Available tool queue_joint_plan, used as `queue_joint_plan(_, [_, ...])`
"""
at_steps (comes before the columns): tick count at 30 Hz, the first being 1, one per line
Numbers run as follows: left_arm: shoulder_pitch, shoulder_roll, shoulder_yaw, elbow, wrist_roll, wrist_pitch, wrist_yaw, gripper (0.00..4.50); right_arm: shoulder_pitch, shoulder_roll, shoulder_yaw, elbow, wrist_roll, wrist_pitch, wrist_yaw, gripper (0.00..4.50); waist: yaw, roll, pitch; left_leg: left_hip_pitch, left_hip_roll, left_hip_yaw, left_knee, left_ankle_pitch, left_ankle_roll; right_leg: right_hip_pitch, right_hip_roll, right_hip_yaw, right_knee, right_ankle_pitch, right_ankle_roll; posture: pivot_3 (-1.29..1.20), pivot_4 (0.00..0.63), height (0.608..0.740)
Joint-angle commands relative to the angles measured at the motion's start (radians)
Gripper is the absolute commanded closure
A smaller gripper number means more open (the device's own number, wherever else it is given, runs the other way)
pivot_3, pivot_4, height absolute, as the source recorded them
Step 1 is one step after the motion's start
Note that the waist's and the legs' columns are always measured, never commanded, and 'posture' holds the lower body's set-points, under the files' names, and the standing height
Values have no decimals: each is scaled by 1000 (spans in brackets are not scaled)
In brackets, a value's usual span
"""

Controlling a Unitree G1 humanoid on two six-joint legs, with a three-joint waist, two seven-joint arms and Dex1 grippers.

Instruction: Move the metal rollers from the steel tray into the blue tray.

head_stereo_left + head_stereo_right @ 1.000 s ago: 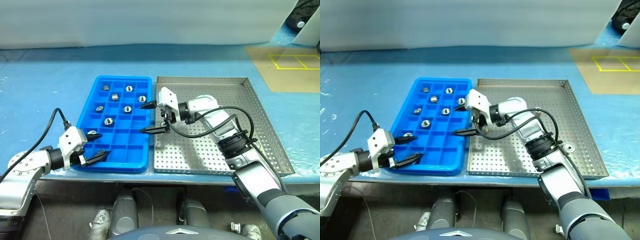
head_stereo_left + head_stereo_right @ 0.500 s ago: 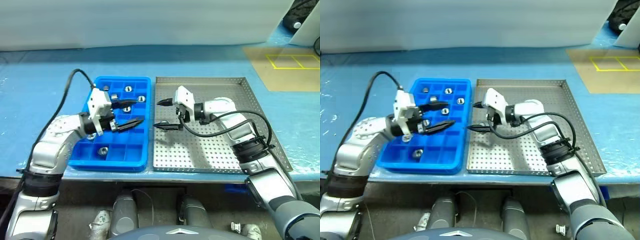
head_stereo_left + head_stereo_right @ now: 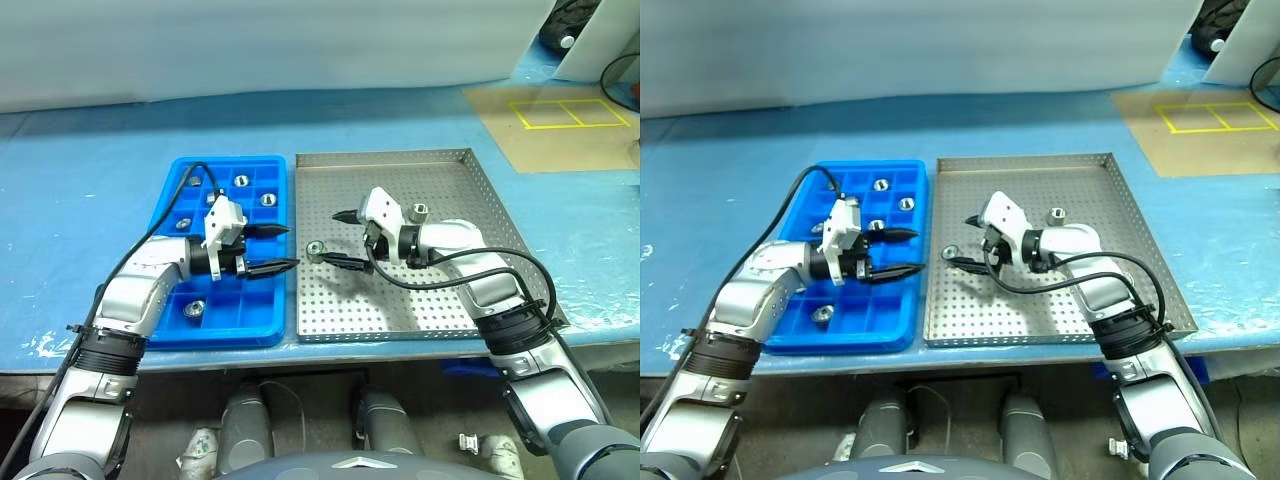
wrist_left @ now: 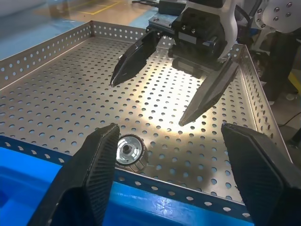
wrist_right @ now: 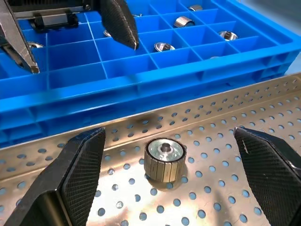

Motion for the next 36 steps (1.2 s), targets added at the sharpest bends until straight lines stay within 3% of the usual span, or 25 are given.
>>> queue_joint_plan(1, [7,16,28,-38,-5,-13,-3,857,-25,33,18,80,-26,-51,-15,0,1,0,0,0,0,0,0,0,0,0,0,0,0,0,0,-129,150,740])
queue_joint_plan(8, [21,31,42,-62,-11,-4,2,857,-52,83,26,296,-67,-122,-21,0,2,0,0,-1,0,0,0,0,0,0,-1,-1,-1,0,0,-108,150,740])
queue_joint_plan(21, [39,33,53,-81,-12,6,23,857,-60,152,27,360,-103,-163,-49,0,3,0,0,-1,0,0,0,0,0,0,-1,-1,0,0,0,-103,150,740])
queue_joint_plan(24, [44,36,55,-84,-13,8,26,823,-58,170,16,379,-105,-175,-66,552,2,0,0,-1,0,0,0,0,0,0,-1,-1,0,0,0,-103,150,740])
queue_joint_plan(30, [48,37,52,-84,-10,8,27,823,-65,179,8,402,-127,-211,-103,2524,2,0,0,-1,0,0,0,0,0,0,-1,-1,-1,0,0,-104,150,740])
queue_joint_plan(36, [57,47,60,-95,-18,13,23,823,-77,171,3,410,-141,-231,-122,2830,2,0,0,-1,0,0,0,0,0,0,-1,-1,-1,0,0,-106,150,740])
